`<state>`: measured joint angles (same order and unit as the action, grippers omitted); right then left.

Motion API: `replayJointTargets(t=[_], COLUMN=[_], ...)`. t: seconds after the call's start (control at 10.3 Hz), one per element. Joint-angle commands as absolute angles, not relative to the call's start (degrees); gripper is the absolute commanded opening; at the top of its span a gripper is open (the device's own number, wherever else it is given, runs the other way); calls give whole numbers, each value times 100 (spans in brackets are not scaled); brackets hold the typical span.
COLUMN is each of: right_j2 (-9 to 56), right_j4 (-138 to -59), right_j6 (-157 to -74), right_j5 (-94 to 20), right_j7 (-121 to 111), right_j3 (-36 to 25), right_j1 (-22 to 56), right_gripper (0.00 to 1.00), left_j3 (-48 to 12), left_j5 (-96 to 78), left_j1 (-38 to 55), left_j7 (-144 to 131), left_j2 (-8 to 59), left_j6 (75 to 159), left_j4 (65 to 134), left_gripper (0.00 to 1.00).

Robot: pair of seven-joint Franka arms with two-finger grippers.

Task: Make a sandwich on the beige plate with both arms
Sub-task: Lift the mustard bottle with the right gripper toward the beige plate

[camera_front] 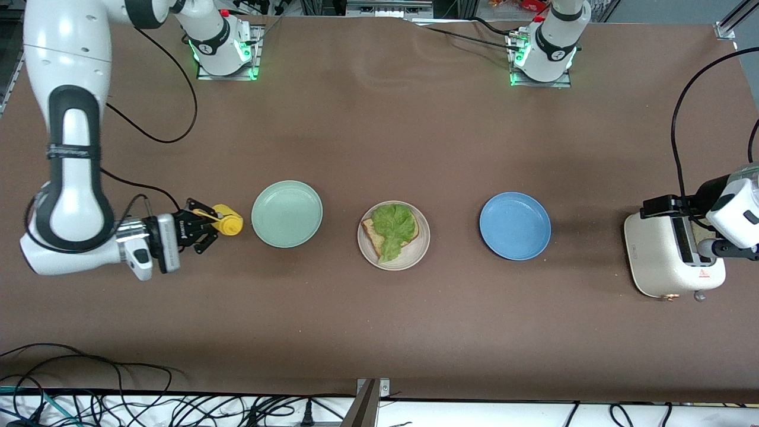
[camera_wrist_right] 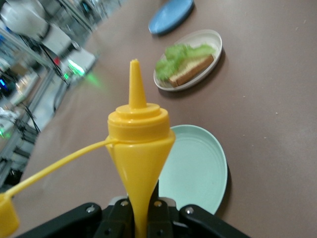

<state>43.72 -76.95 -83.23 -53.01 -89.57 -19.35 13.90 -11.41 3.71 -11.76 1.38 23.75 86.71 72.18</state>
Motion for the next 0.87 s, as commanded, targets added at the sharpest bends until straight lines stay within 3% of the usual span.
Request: replayJointTargets(t=[0.0,0.78], right_j2=[4298,4465], right_j4=[-7497,-6636], right_j6=[-8795,-9940], right_j5=[-4695,-496], right_j7=[-8168,-5338], right_j3=[-1978,-1978], right_j1=[2036,4701], right_gripper=[0,0], left_j3=[-1178,-1178], left_j5=[519,519], left_j1=[-1195,-1195], left_j7=[229,229], left_j2=[2338,2347], left_j6=[8675,8675], left_j4=[7251,7251], left_gripper=[100,100])
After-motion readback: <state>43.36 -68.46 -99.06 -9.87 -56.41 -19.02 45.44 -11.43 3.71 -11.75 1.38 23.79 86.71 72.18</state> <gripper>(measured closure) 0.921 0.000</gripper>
